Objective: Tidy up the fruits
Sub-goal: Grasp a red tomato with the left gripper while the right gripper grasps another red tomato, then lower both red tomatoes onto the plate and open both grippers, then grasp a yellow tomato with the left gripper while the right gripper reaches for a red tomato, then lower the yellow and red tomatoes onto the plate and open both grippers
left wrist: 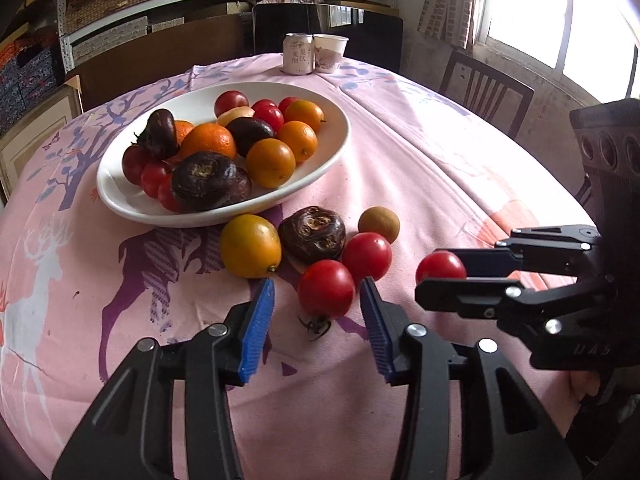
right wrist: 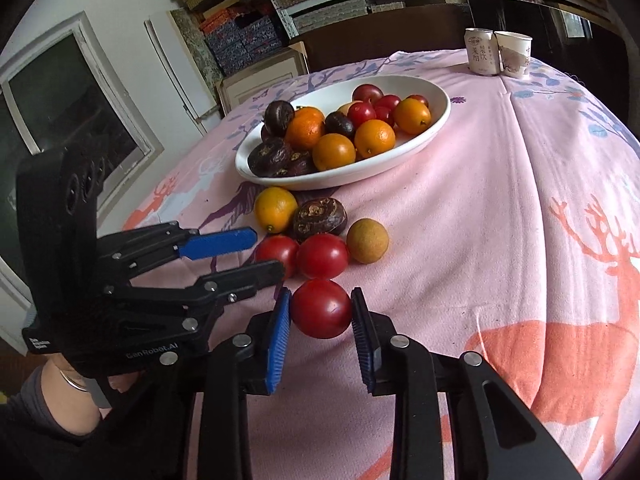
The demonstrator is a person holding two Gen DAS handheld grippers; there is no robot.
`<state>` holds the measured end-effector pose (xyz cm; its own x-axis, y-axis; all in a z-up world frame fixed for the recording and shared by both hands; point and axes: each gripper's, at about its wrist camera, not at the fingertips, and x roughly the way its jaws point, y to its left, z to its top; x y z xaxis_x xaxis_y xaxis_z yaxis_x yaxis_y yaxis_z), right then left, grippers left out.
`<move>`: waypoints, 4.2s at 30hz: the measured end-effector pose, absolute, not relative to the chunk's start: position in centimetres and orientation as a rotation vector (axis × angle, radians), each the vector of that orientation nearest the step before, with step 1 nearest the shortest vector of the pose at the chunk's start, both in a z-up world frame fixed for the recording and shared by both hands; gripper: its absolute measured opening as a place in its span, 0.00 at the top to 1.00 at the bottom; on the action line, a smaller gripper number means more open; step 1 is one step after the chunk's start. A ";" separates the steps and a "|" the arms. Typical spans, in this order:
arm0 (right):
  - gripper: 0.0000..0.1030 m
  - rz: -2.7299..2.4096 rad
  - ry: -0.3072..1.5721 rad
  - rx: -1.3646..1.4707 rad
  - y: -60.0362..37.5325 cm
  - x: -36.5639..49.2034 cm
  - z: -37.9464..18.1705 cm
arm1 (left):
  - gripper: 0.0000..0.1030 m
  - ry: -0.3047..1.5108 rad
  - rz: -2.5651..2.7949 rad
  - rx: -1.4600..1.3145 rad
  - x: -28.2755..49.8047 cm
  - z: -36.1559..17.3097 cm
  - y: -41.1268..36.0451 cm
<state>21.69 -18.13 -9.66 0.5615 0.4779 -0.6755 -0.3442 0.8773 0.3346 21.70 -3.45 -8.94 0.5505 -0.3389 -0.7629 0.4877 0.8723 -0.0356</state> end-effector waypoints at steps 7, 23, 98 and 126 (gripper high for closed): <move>0.71 0.506 0.861 0.259 -20.0 22.4 -9.9 | 0.66 0.908 -0.506 0.191 22.6 -9.8 -4.7; 0.70 0.547 0.801 0.265 -19.9 24.2 -6.6 | 0.72 0.738 -0.480 0.047 21.8 -4.8 -0.5; 0.57 0.422 0.933 -0.035 -13.4 26.3 -10.1 | 0.64 0.745 -0.403 0.047 23.5 -5.8 2.1; 0.69 0.460 0.844 0.322 -17.2 38.6 -1.7 | 0.64 0.758 -0.357 0.113 30.7 -2.5 -0.5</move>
<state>38.61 -17.21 -1.67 0.5765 0.5097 -0.6387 -0.2605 0.8555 0.4476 30.69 -0.50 -2.46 0.6697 -0.2755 -0.6897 0.3561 0.9341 -0.0273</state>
